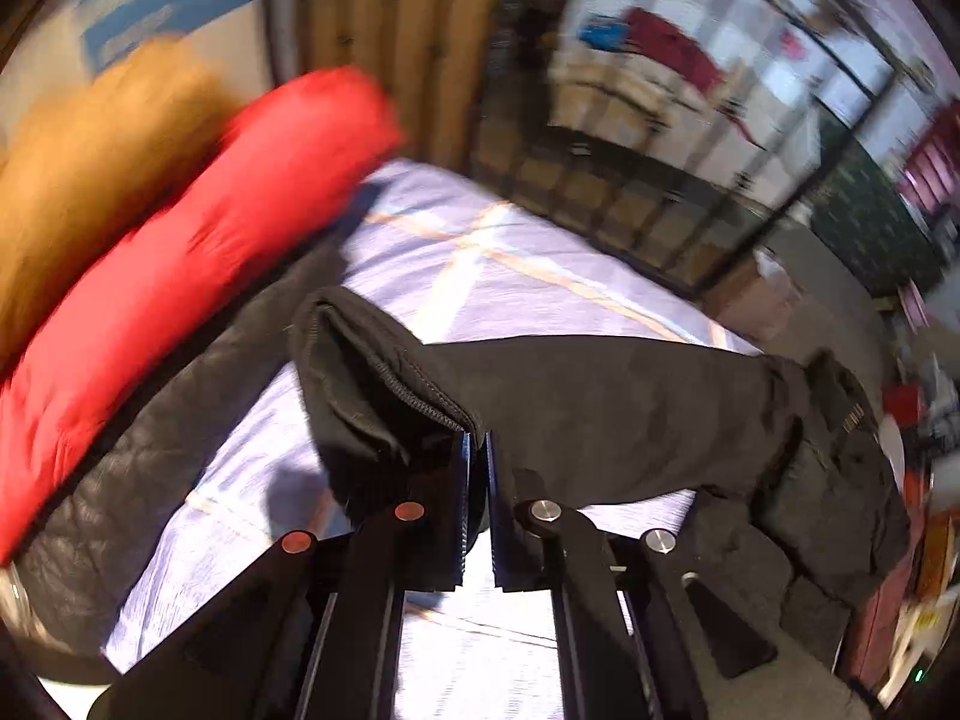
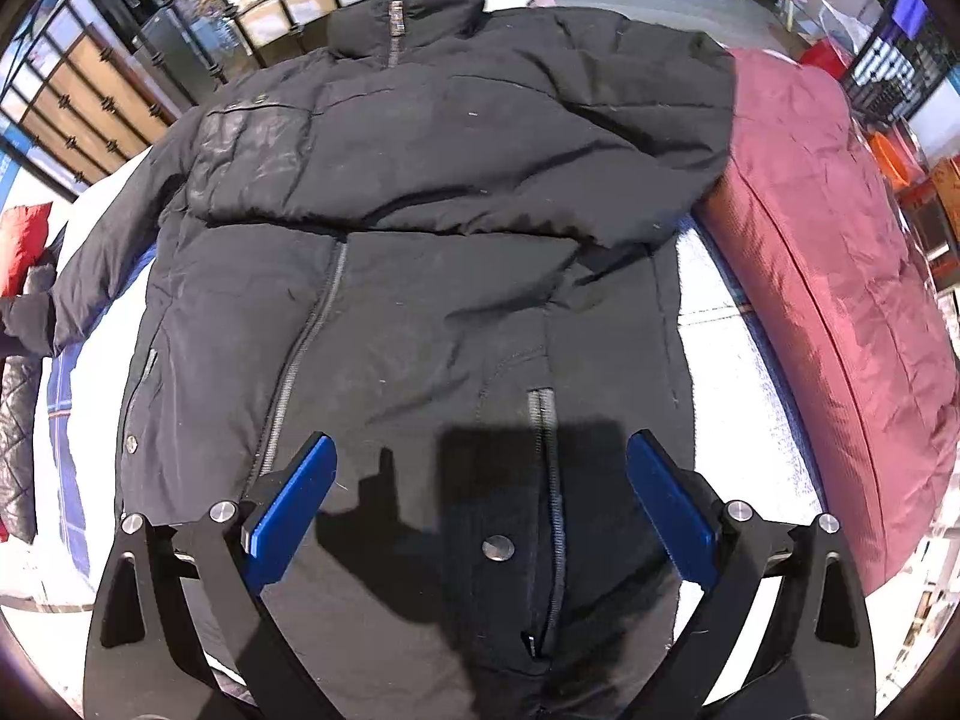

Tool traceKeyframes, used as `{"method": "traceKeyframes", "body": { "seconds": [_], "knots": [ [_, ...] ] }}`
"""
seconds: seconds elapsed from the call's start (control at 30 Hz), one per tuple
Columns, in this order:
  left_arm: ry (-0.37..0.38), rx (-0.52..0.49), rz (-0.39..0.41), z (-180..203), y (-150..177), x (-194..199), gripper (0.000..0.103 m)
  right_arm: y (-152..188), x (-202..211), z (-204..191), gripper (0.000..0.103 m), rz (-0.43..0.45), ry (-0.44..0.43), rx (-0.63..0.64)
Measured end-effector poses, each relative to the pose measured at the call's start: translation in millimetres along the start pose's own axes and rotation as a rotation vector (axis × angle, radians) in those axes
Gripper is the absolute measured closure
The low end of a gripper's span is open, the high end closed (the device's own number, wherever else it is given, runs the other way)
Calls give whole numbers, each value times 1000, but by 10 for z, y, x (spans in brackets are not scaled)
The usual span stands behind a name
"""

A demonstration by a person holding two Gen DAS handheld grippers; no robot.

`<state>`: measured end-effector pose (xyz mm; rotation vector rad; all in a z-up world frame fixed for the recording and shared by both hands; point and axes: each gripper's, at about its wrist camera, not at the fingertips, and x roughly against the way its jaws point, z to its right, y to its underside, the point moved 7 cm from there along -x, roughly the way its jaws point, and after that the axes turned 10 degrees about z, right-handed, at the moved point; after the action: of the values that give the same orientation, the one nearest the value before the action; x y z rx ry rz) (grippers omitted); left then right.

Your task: Fold large clothes

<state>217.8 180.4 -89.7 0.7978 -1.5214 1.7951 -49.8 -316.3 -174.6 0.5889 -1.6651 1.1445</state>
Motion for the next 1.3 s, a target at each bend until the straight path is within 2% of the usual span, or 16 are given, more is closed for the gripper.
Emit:
{"method": "traceKeyframes", "body": {
  "seconds": [0.07, 0.17, 0.3, 0.37, 0.43, 0.5, 0.57, 0.6, 0.67, 0.7, 0.73, 0.83, 0.93, 1.07, 1.17, 1.3],
  "knots": [
    [85, -119, 49, 655, -142, 149, 98, 3, -9, 88, 7, -2, 1, -31],
    [240, -197, 92, 1523, -255, 360, 98, 2, -15, 205, 7, -2, 3, -73],
    [469, -288, 90, 2801, -123, 655, 98, 14, -21, 339, 7, -5, 11, -120],
    [559, -341, 70, 3373, 81, 762, 98, 27, -16, 416, 7, -3, 14, -141],
    [659, -378, 11, 3963, 403, 830, 98, 43, -2, 486, 7, -4, 20, -157],
    [717, -429, -49, 4383, 770, 867, 98, 68, 15, 578, 7, -4, 29, -173],
    [738, -519, -106, 4754, 1218, 880, 96, 105, 29, 699, 7, -7, 42, -198],
    [741, -542, -134, 4885, 1416, 860, 91, 122, 28, 743, 7, -11, 47, -208],
    [768, -562, -221, 5059, 1743, 844, 70, 178, 25, 855, 7, -24, 58, -236],
    [769, -559, -257, 5094, 1858, 832, 52, 206, 28, 905, 7, -27, 61, -250],
    [777, -539, -279, 5122, 1949, 850, 42, 227, 30, 949, 7, -29, 64, -262],
    [808, -521, -282, 5049, 2056, 907, 32, 289, 18, 1059, 7, -39, 64, -300],
    [760, -550, -260, 4857, 2116, 804, 31, 249, -12, 1052, 7, -40, 41, -315],
    [610, -501, -245, 4247, 1983, 542, 31, -6, -5, 876, 7, 4, 1, -256],
    [430, -468, -232, 3543, 1888, 276, 31, -270, -35, 692, 7, 38, -36, -179],
    [288, -388, -258, 2717, 1911, 118, 31, -690, -96, 463, 7, 97, -55, -91]
  ]
}}
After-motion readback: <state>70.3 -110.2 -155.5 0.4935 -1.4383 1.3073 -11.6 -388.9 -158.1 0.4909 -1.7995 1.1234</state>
